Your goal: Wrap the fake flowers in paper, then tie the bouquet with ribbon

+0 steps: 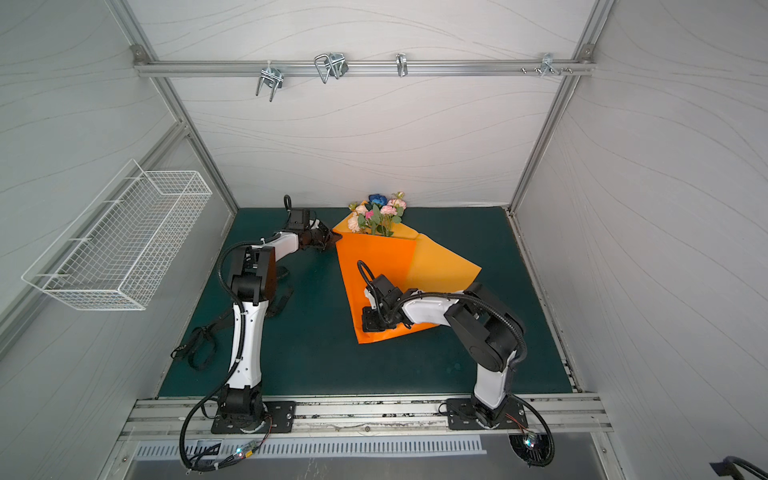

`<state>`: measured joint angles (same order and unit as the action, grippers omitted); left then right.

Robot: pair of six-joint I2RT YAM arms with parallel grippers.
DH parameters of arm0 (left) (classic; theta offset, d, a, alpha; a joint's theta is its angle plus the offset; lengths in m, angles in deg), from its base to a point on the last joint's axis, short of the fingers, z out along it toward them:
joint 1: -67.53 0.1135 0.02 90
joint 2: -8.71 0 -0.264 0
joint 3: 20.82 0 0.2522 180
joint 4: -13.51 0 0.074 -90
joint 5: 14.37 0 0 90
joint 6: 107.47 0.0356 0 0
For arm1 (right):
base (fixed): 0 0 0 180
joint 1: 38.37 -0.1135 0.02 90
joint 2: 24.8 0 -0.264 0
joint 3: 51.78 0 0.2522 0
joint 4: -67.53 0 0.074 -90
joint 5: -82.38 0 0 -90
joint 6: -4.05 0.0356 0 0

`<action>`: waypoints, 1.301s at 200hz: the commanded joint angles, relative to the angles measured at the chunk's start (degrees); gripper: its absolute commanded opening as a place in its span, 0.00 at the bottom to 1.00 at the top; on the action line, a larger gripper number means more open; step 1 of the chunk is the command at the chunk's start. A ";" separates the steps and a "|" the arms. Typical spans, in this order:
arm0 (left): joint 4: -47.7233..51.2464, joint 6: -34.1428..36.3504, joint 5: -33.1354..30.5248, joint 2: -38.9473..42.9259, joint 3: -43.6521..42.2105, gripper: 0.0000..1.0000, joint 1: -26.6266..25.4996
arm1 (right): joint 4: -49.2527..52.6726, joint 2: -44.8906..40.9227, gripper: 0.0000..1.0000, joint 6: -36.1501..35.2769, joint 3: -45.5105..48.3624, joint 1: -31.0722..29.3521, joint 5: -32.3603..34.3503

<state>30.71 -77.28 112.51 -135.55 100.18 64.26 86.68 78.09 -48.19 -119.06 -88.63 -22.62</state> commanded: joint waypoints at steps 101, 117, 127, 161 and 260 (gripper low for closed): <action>-0.99 4.86 -0.58 6.05 -18.34 0.06 1.21 | 2.35 0.22 0.03 1.70 3.54 0.55 -0.01; -0.74 5.82 -0.15 7.35 -19.92 0.06 0.80 | 2.22 -0.02 0.02 1.74 3.85 0.56 0.13; -1.24 5.98 0.07 8.45 -21.40 0.06 0.59 | 2.17 -0.22 0.02 1.72 4.01 0.64 0.34; -4.24 5.14 0.71 10.19 -24.65 0.06 -0.33 | 2.13 -0.59 0.02 1.85 4.30 0.63 0.57; -3.14 -3.62 -1.02 -0.26 -11.20 0.05 2.20 | 2.52 -0.58 0.02 1.86 4.03 0.60 0.00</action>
<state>23.22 -76.60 116.45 -129.85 87.29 65.29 83.62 77.24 -46.75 -116.81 -88.19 -23.46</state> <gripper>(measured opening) 0.054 0.050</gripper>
